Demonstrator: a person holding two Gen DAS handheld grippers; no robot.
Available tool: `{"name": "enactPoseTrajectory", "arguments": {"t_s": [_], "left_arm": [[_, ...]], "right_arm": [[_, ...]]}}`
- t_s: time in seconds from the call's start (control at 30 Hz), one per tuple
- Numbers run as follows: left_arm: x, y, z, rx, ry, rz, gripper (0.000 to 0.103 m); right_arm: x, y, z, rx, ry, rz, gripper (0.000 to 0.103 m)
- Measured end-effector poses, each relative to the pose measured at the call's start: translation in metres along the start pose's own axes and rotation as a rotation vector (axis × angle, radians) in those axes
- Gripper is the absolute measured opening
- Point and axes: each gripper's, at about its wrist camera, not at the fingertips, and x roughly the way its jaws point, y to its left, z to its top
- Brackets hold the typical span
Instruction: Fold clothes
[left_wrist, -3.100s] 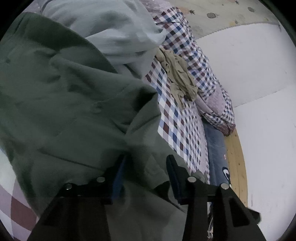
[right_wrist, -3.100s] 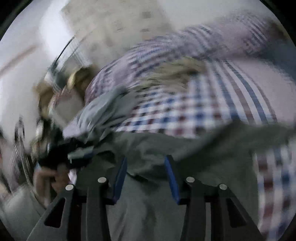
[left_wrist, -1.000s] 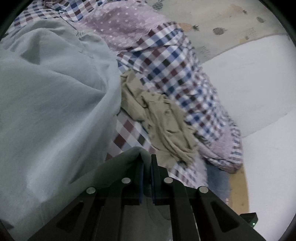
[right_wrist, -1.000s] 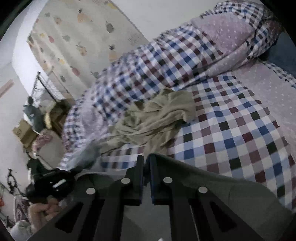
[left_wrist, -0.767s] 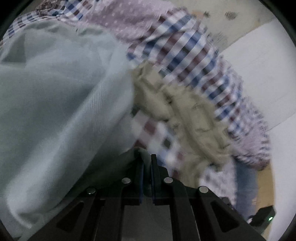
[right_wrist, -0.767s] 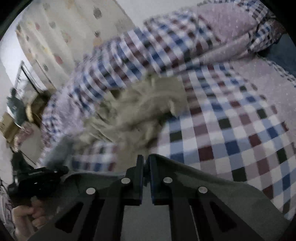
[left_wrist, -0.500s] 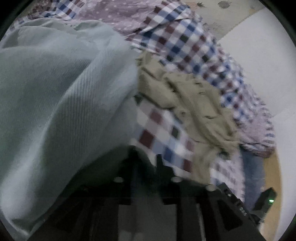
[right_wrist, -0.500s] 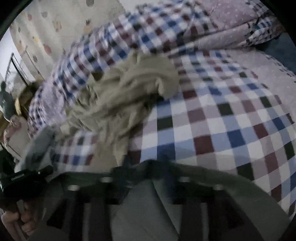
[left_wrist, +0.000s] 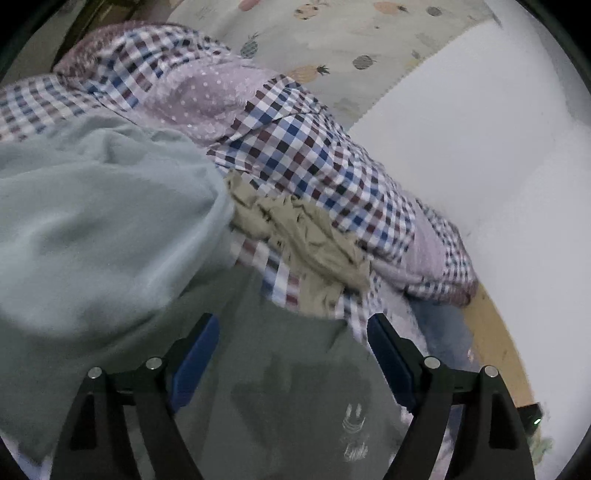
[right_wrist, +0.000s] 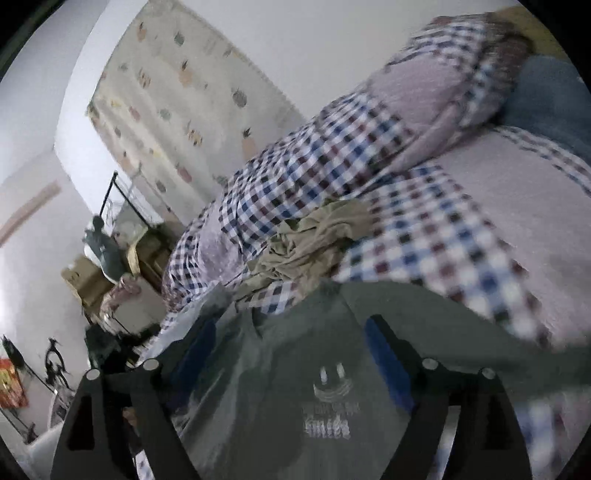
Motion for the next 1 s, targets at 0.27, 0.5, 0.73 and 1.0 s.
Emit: {"name": "enactPoseTrajectory", "arguments": {"t_s": [0.27,0.5,0.73,1.0], "left_arm": [[-0.093,-0.019,-0.082,0.229,0.013,0.159,0.086],[-0.158,-0.062,-0.142,0.334,0.013,0.157,0.086],[-0.140,-0.141,-0.184,0.388,0.045,0.046,0.087],[-0.078,-0.249,-0.228,0.594,0.125,-0.054,0.087]], "right_arm": [[-0.128,-0.046,-0.027,0.003,-0.111,-0.249,0.089],[-0.186,-0.127,-0.027,0.069,-0.270,-0.501,0.089],[-0.231,-0.205,-0.024,0.405,-0.371,-0.497,0.089],[-0.225,-0.212,-0.014,0.339,-0.303,-0.481,0.089]]}}
